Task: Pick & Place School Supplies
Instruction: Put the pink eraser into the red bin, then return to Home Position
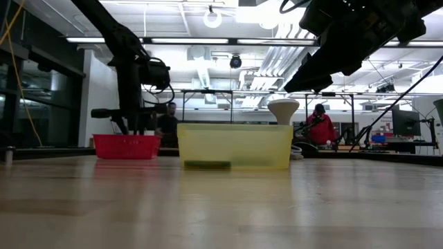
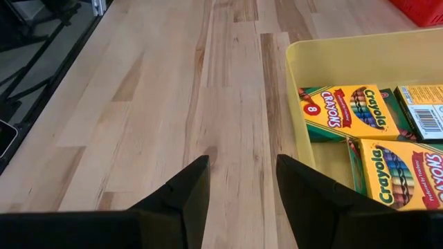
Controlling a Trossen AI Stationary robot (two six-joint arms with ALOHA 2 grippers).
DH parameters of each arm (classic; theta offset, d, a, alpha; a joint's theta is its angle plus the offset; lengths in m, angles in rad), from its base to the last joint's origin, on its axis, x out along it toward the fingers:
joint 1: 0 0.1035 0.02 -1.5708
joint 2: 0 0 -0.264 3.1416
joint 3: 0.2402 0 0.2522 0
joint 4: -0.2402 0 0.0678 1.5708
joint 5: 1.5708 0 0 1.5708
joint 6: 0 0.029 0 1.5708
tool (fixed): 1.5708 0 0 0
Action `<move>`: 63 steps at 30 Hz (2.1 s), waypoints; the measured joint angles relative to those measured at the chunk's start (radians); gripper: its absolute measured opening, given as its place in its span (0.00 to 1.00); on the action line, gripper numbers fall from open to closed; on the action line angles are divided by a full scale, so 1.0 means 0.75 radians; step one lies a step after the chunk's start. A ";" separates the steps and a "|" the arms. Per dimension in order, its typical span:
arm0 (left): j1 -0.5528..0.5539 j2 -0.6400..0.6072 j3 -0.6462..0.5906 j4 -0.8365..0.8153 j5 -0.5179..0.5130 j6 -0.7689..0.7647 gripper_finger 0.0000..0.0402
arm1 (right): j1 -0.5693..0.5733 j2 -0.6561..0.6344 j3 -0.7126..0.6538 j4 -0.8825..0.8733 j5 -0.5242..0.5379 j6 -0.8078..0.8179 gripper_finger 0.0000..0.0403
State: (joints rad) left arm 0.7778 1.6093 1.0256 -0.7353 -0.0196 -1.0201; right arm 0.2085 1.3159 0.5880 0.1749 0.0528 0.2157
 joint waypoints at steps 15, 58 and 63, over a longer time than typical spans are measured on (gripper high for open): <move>0.011 -0.003 0.010 0.101 0.116 0.083 0.34 | 0.000 0.000 0.000 0.000 0.000 -0.001 0.39; -0.412 -0.016 0.333 0.069 1.029 0.546 0.34 | 0.001 0.000 0.000 -0.010 0.000 -0.004 0.39; -0.468 -0.050 0.333 0.133 1.039 0.523 0.34 | 0.000 0.000 0.000 -0.011 0.000 -0.004 0.39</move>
State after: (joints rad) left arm 0.4268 1.5718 1.2755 -0.6355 0.7593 -0.6278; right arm 0.2088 1.3159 0.5880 0.1670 0.0525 0.2130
